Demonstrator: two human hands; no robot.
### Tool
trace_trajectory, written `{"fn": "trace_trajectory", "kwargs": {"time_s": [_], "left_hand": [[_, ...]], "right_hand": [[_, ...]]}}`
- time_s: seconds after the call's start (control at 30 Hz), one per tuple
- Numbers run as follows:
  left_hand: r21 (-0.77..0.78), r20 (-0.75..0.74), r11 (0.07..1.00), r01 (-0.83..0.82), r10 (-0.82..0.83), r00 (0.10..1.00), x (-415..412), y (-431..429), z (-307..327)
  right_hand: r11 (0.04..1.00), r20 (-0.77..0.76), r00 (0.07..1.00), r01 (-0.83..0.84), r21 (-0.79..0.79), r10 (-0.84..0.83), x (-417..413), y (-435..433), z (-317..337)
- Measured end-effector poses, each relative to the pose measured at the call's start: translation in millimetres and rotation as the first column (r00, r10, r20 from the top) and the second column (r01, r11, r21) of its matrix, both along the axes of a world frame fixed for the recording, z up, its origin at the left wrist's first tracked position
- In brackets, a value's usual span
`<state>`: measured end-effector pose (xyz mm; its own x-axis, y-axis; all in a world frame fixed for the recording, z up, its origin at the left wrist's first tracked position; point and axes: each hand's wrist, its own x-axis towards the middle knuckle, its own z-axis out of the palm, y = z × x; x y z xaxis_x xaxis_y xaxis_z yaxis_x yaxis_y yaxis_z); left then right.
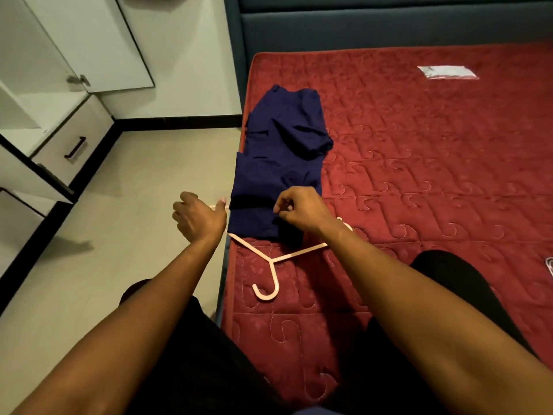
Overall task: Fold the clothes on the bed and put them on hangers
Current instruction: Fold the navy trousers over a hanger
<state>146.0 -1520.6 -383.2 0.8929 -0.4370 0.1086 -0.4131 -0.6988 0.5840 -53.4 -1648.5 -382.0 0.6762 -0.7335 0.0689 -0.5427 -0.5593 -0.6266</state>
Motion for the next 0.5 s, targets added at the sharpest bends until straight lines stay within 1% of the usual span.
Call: {"fn": "trace_trajectory", "kwargs": {"time_s": [0.03,0.07,0.1,0.13,0.17,0.2,0.23,0.3,0.37,0.43,0.5], "left_hand": [[-0.003,-0.136,0.998,-0.058,0.057,0.989,-2.4,1.3,-1.3],[-0.029,-0.292,0.994,-0.106,0.093,0.952,-3.1,1.0,-3.6],[-0.077,-0.460,0.984,-0.158,0.106,0.882,-2.5,1.3,-3.2],[-0.139,-0.603,0.969,-0.204,0.080,0.794,-1.9,1.2,-2.6],[-0.189,-0.708,0.953,-0.238,0.035,0.705,-1.6,2.9,0.5],[-0.219,-0.766,0.942,-0.255,-0.004,0.642,-1.0,3.9,2.2],[-0.231,-0.788,0.939,-0.256,-0.026,0.615,-0.5,5.6,4.4],[-0.268,-0.798,0.927,-0.262,-0.061,0.600,0.4,7.7,12.8],[-0.309,-0.817,0.908,-0.283,-0.101,0.568,2.6,5.2,21.8],[-0.343,-0.840,0.888,-0.306,-0.144,0.523,7.1,-0.7,32.4],[-0.374,-0.852,0.870,-0.320,-0.186,0.489,14.7,-8.0,40.6]], "right_hand": [[0.997,-0.046,0.996,-0.070,0.019,0.070,4.6,2.9,-3.4],[0.993,-0.099,0.988,-0.115,0.041,0.118,8.8,7.1,-6.0],[0.988,-0.153,0.977,-0.144,0.051,0.150,13.2,12.4,-6.8],[0.986,-0.196,0.967,-0.158,0.049,0.165,15.4,16.1,-8.0],[0.985,-0.222,0.960,-0.166,0.039,0.170,17.2,18.5,-7.9],[0.984,-0.233,0.956,-0.172,0.039,0.176,17.5,19.6,-6.3],[0.982,-0.243,0.952,-0.179,0.053,0.187,16.6,19.9,-4.7],[0.976,-0.278,0.936,-0.194,0.100,0.214,15.8,19.1,0.4],[0.964,-0.300,0.924,-0.189,0.186,0.239,14.7,17.5,8.1],[0.938,-0.279,0.923,-0.179,0.298,0.265,12.9,14.8,20.3],[0.902,-0.220,0.930,-0.195,0.386,0.295,8.5,8.6,35.3]]}}
